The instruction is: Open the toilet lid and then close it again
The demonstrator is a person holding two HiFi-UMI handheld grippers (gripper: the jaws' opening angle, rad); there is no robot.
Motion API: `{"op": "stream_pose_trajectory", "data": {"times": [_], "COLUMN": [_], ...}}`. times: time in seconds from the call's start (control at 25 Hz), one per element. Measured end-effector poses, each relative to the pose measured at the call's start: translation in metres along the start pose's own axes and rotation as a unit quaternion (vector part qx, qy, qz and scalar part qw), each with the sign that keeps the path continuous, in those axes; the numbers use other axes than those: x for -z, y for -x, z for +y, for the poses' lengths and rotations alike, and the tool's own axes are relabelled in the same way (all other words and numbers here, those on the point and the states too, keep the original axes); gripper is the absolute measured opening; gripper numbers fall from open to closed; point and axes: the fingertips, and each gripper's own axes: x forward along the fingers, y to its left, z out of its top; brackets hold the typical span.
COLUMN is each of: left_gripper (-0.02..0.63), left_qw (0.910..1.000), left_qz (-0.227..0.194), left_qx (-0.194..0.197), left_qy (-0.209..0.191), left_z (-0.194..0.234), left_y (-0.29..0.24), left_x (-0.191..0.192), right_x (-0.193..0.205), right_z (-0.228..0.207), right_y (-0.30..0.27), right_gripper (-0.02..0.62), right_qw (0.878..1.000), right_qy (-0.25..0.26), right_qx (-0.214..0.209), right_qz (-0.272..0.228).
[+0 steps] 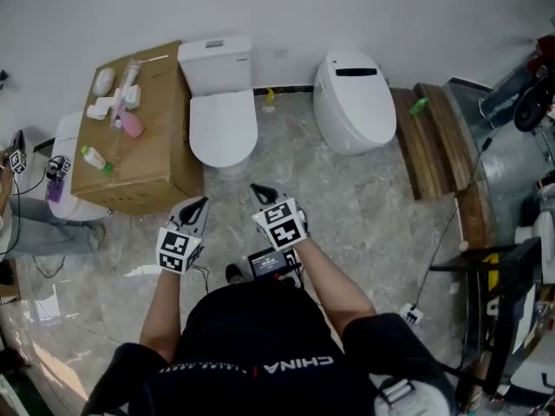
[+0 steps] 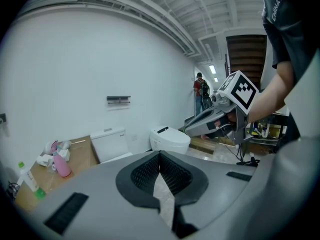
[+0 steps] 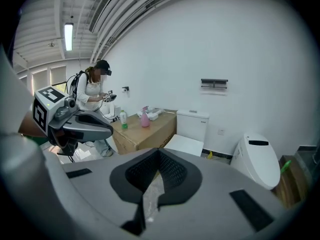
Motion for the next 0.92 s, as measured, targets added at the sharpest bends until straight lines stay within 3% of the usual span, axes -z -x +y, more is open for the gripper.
{"op": "stream_pose_trajectory", "data": {"times": [0.92], "left_gripper": [0.009], "left_qw": [0.9999], "left_qz": [-0.006], "left_qx": [-0.014], "left_qy": [0.000], "left_z": [-0.016], "left_y": [0.008], "left_x": [0.002], "right_x": [0.011], "right_z": [0.007], "right_y": [0.018], "right_gripper": [0.014], "right_qw": [1.000], "right_qy": [0.007], "right_qx": [-0.006], "right_qz": [-0.002]}}
